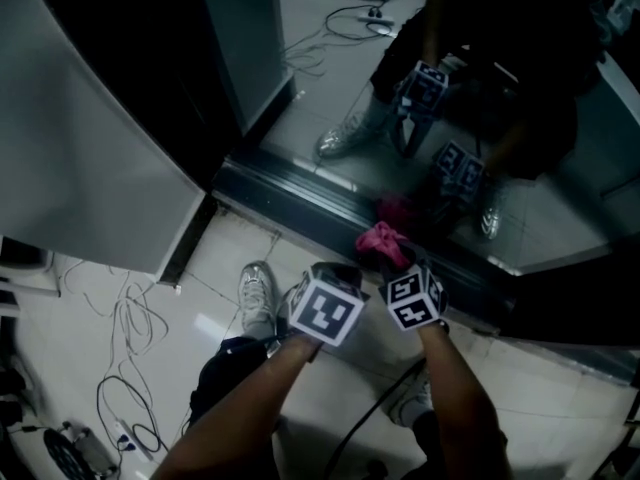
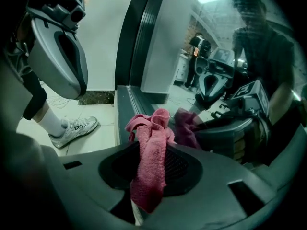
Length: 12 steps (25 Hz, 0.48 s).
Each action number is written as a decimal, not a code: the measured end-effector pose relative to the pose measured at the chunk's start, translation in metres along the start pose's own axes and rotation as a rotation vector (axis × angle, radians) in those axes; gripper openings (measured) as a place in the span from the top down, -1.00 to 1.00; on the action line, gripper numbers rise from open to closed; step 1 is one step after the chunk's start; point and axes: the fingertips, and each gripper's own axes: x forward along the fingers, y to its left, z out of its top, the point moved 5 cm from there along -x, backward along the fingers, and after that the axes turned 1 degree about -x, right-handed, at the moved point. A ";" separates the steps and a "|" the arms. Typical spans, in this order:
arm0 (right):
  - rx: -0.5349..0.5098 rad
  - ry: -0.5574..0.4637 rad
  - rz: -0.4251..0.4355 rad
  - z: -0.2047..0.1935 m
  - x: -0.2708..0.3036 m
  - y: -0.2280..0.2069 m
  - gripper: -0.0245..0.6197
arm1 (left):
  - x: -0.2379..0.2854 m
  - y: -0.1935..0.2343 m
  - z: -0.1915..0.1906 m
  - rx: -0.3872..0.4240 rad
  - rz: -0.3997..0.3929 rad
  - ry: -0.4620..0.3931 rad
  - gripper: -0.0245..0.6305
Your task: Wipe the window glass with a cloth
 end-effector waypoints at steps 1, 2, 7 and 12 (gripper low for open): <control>0.003 0.006 0.000 -0.001 0.003 0.001 0.56 | 0.001 0.000 0.000 0.002 -0.002 0.003 0.91; 0.005 0.016 0.003 -0.002 0.005 0.001 0.56 | 0.001 0.000 0.000 0.002 -0.004 0.007 0.91; 0.033 0.101 0.029 -0.019 0.017 0.009 0.56 | 0.000 -0.004 0.000 0.001 -0.019 -0.002 0.91; 0.083 0.113 0.016 -0.026 0.019 0.009 0.56 | 0.001 -0.005 0.003 0.006 -0.029 -0.009 0.91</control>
